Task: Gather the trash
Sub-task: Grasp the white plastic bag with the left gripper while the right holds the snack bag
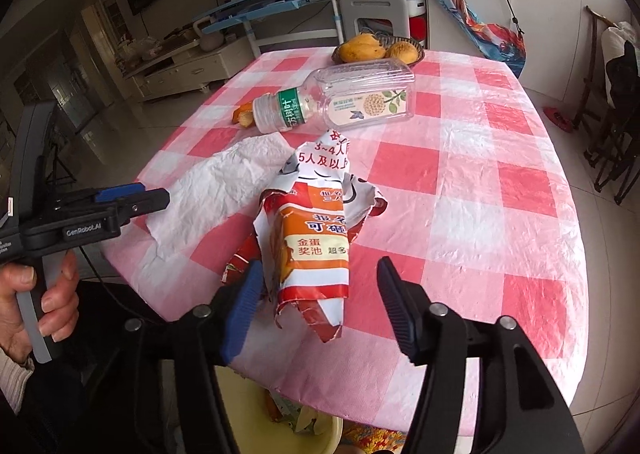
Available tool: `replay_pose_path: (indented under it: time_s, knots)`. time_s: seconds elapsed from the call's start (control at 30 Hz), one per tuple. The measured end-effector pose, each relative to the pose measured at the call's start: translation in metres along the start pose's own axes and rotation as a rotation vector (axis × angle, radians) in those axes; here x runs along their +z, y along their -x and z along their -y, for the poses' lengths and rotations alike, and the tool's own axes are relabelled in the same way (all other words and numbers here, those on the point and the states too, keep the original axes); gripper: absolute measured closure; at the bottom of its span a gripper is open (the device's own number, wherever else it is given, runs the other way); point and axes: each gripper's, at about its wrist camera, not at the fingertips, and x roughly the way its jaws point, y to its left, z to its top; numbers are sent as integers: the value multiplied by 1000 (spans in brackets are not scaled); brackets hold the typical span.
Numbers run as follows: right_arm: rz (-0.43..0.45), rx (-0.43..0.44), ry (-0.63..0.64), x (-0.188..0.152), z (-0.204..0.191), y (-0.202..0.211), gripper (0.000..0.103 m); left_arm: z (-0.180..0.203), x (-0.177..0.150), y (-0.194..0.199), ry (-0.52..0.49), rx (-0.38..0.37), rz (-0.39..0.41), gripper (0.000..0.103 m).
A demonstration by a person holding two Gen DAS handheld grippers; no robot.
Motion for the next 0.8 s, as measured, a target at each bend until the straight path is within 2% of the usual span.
replay_pose_path:
  time_s: [0.13, 0.37, 0.4, 0.43, 0.53, 0.6, 0.63, 0.67, 0.8]
  knots:
    - [1, 3, -21, 2, 2, -4, 37, 18, 7, -5, -69, 17, 26, 23]
    - [-17, 40, -96, 5, 8, -22, 37, 29, 7, -38, -108, 67, -15, 24]
    - [-20, 47, -110, 6, 10, -25, 37, 29, 7, -40, -110, 67, -17, 31]
    - [-22, 55, -124, 6, 11, -27, 37, 29, 7, -40, -108, 54, -17, 34]
    - [-16, 64, -150, 7, 12, -29, 38, 33, 6, -38, -119, 43, -6, 60]
    - [-20, 66, -146, 7, 11, -28, 50, 36, 5, -35, -132, 30, -6, 90]
    - [-23, 74, -147, 7, 10, -28, 60, 37, 5, -34, -132, 16, -10, 94]
    - [-23, 82, -148, 7, 10, -28, 64, 38, 3, -32, -129, 8, -10, 98]
    - [-5, 87, -132, 6, 6, -24, 69, 42, 0, -20, -132, -4, 20, 98]
